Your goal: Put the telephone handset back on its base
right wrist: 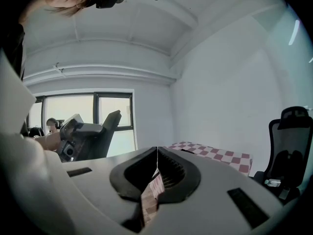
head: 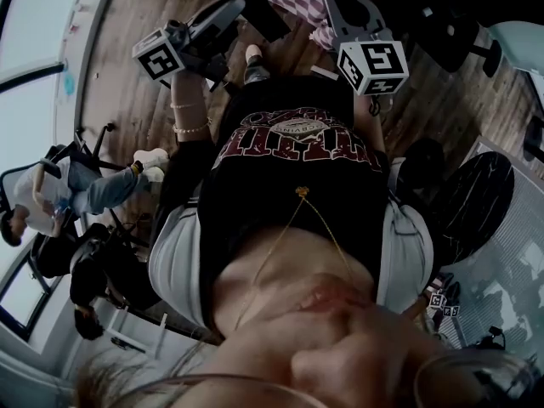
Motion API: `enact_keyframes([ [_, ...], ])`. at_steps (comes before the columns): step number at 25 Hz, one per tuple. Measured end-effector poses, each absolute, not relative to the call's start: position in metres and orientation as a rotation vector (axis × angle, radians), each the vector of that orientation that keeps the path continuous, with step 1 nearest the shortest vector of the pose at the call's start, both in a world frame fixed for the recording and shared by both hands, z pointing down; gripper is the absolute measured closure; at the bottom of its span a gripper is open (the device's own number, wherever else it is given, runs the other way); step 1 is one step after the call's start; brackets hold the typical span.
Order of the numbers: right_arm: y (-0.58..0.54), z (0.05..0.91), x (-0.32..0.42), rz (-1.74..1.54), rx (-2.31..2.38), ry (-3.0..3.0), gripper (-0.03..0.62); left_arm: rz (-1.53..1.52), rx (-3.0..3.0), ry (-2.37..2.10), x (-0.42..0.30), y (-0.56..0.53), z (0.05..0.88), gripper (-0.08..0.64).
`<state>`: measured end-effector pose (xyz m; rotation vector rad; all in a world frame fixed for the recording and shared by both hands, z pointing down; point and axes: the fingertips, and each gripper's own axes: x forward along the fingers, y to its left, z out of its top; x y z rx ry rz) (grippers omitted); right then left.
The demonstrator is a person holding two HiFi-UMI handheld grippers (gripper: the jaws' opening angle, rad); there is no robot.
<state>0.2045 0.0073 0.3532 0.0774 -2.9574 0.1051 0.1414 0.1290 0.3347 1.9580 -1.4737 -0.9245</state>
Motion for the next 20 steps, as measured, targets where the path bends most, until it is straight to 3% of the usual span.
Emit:
enact_keyframes([
  [20,-0.017,0.336,0.146,0.098,0.406,-2.985,0.572,-0.838,2.060,-1.223,0.059,0.098,0.336,0.480],
])
